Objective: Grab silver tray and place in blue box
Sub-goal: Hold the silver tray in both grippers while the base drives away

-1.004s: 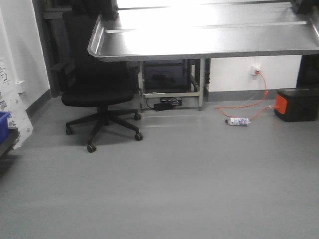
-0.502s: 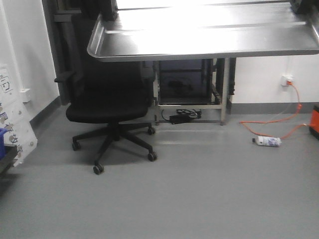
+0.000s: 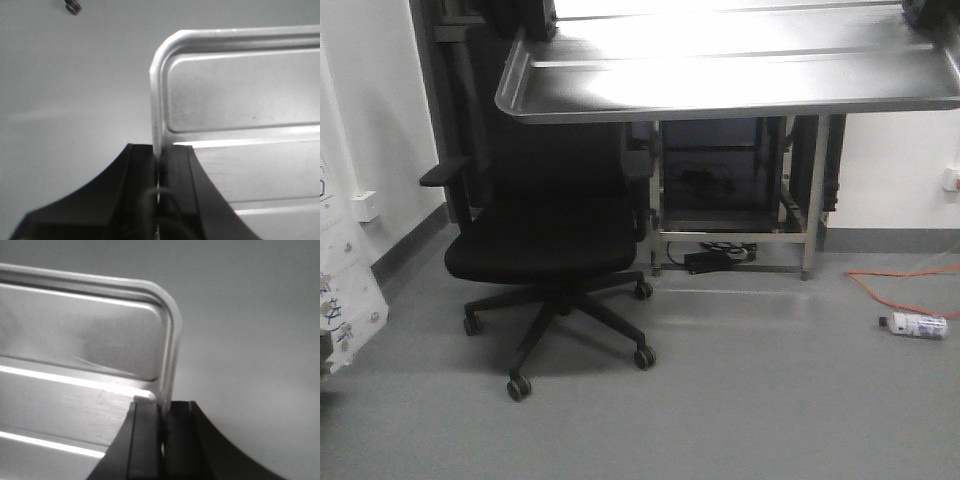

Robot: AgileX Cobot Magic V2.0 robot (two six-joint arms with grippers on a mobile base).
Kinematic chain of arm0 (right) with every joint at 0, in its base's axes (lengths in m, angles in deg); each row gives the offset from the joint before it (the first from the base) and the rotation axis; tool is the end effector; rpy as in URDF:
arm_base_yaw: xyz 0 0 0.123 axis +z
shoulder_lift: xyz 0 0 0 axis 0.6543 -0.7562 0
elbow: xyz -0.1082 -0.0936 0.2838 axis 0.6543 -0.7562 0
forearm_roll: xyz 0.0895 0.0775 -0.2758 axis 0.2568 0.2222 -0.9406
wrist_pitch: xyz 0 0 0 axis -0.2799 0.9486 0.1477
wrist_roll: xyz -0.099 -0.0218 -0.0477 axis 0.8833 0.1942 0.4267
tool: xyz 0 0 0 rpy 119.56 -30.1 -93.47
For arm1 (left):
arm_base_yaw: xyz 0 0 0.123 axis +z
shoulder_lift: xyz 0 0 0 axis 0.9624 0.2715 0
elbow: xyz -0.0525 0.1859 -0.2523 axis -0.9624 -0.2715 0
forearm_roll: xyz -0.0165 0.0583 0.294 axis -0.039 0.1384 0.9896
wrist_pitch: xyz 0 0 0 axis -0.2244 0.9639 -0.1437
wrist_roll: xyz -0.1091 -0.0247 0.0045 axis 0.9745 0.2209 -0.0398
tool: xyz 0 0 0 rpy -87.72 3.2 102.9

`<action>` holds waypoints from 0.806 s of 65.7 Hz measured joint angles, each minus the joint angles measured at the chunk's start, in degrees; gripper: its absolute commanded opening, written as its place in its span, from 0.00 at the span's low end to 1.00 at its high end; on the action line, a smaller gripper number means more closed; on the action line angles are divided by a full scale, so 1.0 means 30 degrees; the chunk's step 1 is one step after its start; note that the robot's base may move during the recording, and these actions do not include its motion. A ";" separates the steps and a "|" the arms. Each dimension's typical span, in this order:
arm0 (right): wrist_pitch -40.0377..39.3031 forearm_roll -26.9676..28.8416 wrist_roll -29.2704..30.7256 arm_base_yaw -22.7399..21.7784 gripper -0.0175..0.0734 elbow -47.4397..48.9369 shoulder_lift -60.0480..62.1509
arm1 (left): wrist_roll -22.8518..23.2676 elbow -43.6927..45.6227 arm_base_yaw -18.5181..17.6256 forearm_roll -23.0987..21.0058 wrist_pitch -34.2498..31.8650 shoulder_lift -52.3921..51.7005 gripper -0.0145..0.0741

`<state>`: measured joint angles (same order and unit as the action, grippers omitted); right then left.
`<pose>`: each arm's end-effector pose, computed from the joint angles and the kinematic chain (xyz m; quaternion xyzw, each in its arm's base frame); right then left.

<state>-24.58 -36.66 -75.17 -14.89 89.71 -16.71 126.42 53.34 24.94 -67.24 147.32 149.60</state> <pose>0.2838 0.1184 0.3784 -0.0052 0.9498 0.0546 0.3081 0.2840 -0.2792 0.3775 0.1067 0.9414 -0.0741 0.3114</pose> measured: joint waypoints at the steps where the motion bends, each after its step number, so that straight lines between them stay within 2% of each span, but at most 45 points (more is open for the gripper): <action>1: 0.0000 0.0000 0.0000 0.0000 0.26 0.0000 0.0000 | 0.0000 0.0000 0.0000 0.0000 0.0000 0.0000 0.05; 53: 0.0000 -0.0117 0.0000 0.0000 0.26 0.0000 0.0000 | 0.0000 0.0000 0.0000 0.0037 -0.0198 0.0000 0.05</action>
<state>-24.58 -37.01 -75.17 -14.89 89.71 -16.71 126.42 53.34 24.94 -67.12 146.72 149.60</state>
